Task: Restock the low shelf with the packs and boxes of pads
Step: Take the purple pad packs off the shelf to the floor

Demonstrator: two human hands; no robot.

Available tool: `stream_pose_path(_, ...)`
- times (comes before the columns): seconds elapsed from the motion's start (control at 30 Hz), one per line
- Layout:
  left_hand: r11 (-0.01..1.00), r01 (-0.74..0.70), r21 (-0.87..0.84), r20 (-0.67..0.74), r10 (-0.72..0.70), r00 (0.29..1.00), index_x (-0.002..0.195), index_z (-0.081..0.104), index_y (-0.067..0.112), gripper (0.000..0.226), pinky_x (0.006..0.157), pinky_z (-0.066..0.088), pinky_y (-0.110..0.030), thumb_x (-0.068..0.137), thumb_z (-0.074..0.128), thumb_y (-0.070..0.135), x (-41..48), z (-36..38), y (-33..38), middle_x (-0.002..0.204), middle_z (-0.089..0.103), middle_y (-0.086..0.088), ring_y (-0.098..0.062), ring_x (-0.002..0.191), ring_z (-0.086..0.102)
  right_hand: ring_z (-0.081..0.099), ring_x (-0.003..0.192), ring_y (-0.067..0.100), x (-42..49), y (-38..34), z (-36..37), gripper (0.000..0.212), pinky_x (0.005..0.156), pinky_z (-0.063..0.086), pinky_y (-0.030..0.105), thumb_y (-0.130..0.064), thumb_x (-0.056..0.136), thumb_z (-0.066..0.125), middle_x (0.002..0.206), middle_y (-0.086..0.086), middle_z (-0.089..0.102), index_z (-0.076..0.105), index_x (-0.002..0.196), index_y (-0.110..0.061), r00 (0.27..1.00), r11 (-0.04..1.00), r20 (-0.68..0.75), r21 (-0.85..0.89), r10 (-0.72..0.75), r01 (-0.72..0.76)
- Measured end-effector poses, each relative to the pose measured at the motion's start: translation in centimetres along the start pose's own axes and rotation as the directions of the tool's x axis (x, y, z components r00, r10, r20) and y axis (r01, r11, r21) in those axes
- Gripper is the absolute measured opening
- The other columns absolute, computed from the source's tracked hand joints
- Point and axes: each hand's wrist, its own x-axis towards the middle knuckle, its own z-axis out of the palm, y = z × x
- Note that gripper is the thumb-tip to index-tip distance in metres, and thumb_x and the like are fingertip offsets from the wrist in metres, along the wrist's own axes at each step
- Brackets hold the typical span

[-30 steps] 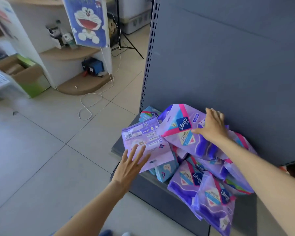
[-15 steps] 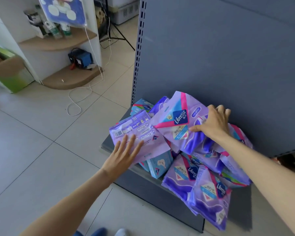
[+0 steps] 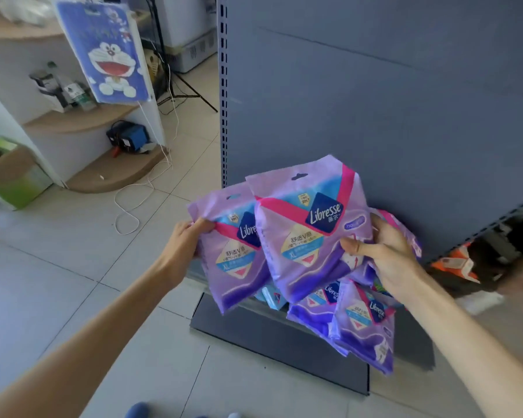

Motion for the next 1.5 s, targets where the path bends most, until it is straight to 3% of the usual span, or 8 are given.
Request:
stream_pose_path(0.17,0.988,0.122,-0.097,0.253,-0.094,0.963,0.089,0.070,0.020,0.030,0.068,0.055,-0.028,0.068,0.060,0.038,-4.0,5.8,1.5,0.085,0.075,-0.002,-0.017,0.070,0.069,0.068,0.100,0.035,-8.1,1.6,-0.3,0.095,0.086,0.054,0.049,-0.038,0.028,0.096,0.109,0.016,0.071,0.063,0.112,-0.006,0.994,0.981,-0.016,0.165,0.109,-0.105)
stream_pose_path(0.33,0.948,0.279,-0.152,0.465,-0.181,0.867,0.107,0.070,0.020,0.042,0.074,0.057,-0.033,0.070,0.074,0.042,-10.1,12.1,-0.4,0.105,0.073,-0.007,-0.022,0.088,0.071,0.070,0.094,0.031,-18.4,3.6,-4.7,0.074,0.076,0.059,0.038,-0.016,0.046,0.088,0.106,0.015,0.072,0.063,0.114,-0.003,0.973,0.944,-0.051,0.258,0.225,-0.205)
stream_pose_path(0.47,0.923,0.384,0.028,0.581,-0.328,0.745,0.115,0.068,0.018,0.060,0.092,0.052,-0.040,0.066,0.073,0.051,-14.7,17.7,-3.6,0.113,0.071,-0.009,-0.025,0.103,0.068,0.072,0.080,0.030,-26.6,6.6,-7.8,0.079,0.063,0.058,0.034,-0.024,0.018,0.096,0.093,0.017,0.074,0.073,0.091,-0.006,0.955,0.877,-0.126,0.441,0.270,-0.189)
stream_pose_path(0.67,0.879,0.399,0.261,0.765,-0.441,0.470,0.122,0.059,0.018,0.070,0.088,0.055,-0.044,0.063,0.080,0.050,-20.7,25.5,-9.0,0.117,0.068,-0.012,-0.031,0.107,0.066,0.071,0.069,0.032,-36.2,13.7,-11.0,0.052,0.063,0.058,0.038,-0.018,0.033,0.086,0.087,0.024,0.072,0.076,0.082,-0.002,0.863,0.809,-0.360,0.581,0.354,-0.089)
stream_pose_path(0.87,0.819,0.021,0.573,0.721,-0.516,0.463,0.126,0.040,0.010,0.067,0.068,0.060,-0.025,0.073,0.080,0.010,-25.9,29.8,-16.9,0.108,0.066,-0.002,-0.012,0.089,0.070,0.069,0.072,0.031,-43.0,21.6,-11.0,0.085,0.067,0.056,0.035,-0.030,0.024,0.093,0.088,0.021,0.073,0.068,0.098,0.002,0.661,0.797,-0.571,0.600,0.487,-0.069)
stream_pose_path(1.07,0.710,-0.107,0.696,0.695,-0.627,0.353,0.114,0.061,0.014,0.044,0.083,0.058,-0.042,0.074,0.080,0.018,-25.8,29.0,-23.8,0.105,0.073,-0.002,-0.018,0.091,0.072,0.066,0.105,0.035,-45.8,28.7,-7.5,0.070,0.090,0.051,0.053,-0.049,0.049,0.081,0.110,0.014,0.071,0.065,0.108,-0.015,0.497,0.573,-0.497,0.819,0.711,0.000)
stream_pose_path(1.33,0.499,-0.174,0.849,0.527,-0.779,0.340,0.120,0.043,0.013,0.093,0.077,0.060,-0.045,0.048,0.089,0.051,-19.2,28.2,-32.6,0.107,0.069,-0.003,-0.021,0.088,0.073,0.071,0.086,0.036,-41.6,36.5,-3.4,0.103,0.071,0.057,0.040,-0.043,0.030,0.093,0.101,0.016,0.072,0.056,0.118,-0.005,0.434,0.483,-0.473,0.870,0.766,0.097)
stream_pose_path(1.5,0.405,-0.243,0.882,0.466,-0.824,0.321,0.113,0.045,0.022,0.067,0.078,0.060,-0.042,0.063,0.086,0.040,-13.9,27.7,-39.6,0.106,0.068,0.001,-0.019,0.089,0.072,0.070,0.092,0.039,-37.8,42.9,-1.7,0.102,0.076,0.057,0.044,-0.042,0.032,0.094,0.105,0.017,0.071,0.055,0.118,-0.006,0.378,0.450,-0.458,0.886,0.804,0.115)
